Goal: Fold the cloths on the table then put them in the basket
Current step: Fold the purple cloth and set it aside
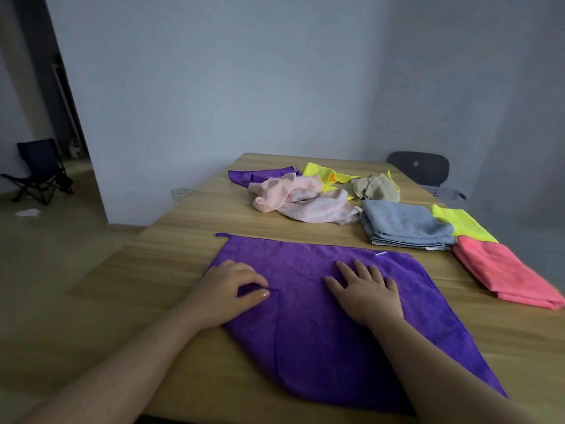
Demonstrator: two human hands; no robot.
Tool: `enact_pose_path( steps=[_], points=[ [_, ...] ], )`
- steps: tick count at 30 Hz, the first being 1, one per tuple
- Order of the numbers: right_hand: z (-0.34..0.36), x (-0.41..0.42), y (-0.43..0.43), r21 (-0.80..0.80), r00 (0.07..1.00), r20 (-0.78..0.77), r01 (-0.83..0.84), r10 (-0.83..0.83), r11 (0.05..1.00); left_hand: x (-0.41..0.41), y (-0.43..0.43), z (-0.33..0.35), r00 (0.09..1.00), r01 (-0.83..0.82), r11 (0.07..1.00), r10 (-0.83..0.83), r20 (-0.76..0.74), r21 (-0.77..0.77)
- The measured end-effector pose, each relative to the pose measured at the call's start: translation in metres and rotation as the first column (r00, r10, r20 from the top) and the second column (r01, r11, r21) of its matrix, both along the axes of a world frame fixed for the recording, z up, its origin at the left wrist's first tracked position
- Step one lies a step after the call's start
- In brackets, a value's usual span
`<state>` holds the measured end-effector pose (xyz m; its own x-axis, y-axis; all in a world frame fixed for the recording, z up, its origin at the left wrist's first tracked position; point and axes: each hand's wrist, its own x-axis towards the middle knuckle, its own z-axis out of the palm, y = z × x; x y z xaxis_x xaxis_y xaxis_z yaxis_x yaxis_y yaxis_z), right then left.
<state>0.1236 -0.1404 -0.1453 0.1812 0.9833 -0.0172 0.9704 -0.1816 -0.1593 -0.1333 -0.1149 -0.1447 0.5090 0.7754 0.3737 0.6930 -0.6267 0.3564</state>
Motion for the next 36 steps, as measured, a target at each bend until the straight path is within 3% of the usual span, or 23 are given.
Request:
enact_pose_path(
  steps=[3,6,8,12,17,19,21,22,24,25,29,32,34,36],
  points=[
    [-0.001,-0.001,0.0,0.003,1.0,0.0,0.001,-0.001,1.0,-0.015,-0.001,0.003,0.998,-0.013,0.982,0.003,-0.055,-0.186],
    [-0.001,-0.001,-0.001,0.009,1.0,-0.005,0.004,-0.004,1.0,-0.02,0.001,0.016,1.0,0.017,0.924,-0.025,-0.014,-0.383],
    [0.0,-0.001,-0.001,0.011,1.0,-0.003,0.004,-0.004,1.0,-0.029,0.002,0.026,0.997,0.072,0.895,-0.068,0.024,-0.441],
    [0.0,0.0,0.0,0.016,1.0,-0.004,0.006,-0.006,1.0,-0.057,-0.012,0.054,0.976,0.14,0.783,-0.213,-0.05,-0.607],
    [0.0,0.0,0.0,0.02,1.0,-0.007,0.003,-0.003,1.0,-0.053,-0.024,0.077,0.954,-0.026,0.636,-0.215,-0.209,-0.772],
    [0.0,-0.001,-0.001,0.021,1.0,-0.003,0.002,-0.001,1.0,-0.038,-0.022,0.08,0.942,-0.104,0.677,-0.167,-0.29,-0.729],
    [0.001,-0.002,-0.002,0.02,1.0,-0.004,0.0,0.0,1.0,-0.021,-0.018,0.074,0.926,-0.189,0.828,-0.03,-0.377,-0.528],
    [0.002,-0.002,-0.002,0.023,1.0,-0.007,-0.002,0.002,1.0,-0.011,-0.016,0.067,0.931,-0.205,0.903,0.062,-0.358,-0.377],
    [0.002,-0.002,-0.003,0.036,1.0,-0.014,-0.007,0.007,0.999,0.011,-0.015,0.048,0.957,-0.189,0.964,0.139,-0.256,-0.186],
    [0.002,-0.003,-0.003,0.046,1.0,-0.016,-0.009,0.01,0.999,0.02,-0.018,0.037,0.96,-0.177,0.968,0.129,-0.249,-0.178],
    [0.002,-0.001,-0.004,0.103,0.997,-0.077,-0.013,0.021,0.995,0.033,-0.023,0.0,0.878,-0.26,0.94,0.134,-0.459,-0.222],
    [0.003,0.001,-0.004,0.191,0.983,-0.178,-0.003,0.037,0.982,0.026,-0.02,-0.008,0.858,-0.286,0.934,0.15,-0.492,-0.213],
    [0.004,0.014,-0.005,0.232,0.986,-0.164,0.026,0.012,0.972,0.026,-0.018,-0.007,0.846,-0.287,0.935,0.145,-0.513,-0.21],
    [0.004,0.039,-0.009,0.157,0.991,-0.115,0.081,-0.063,0.984,0.025,-0.016,-0.007,0.841,-0.295,0.931,0.147,-0.521,-0.213]
  ],
)
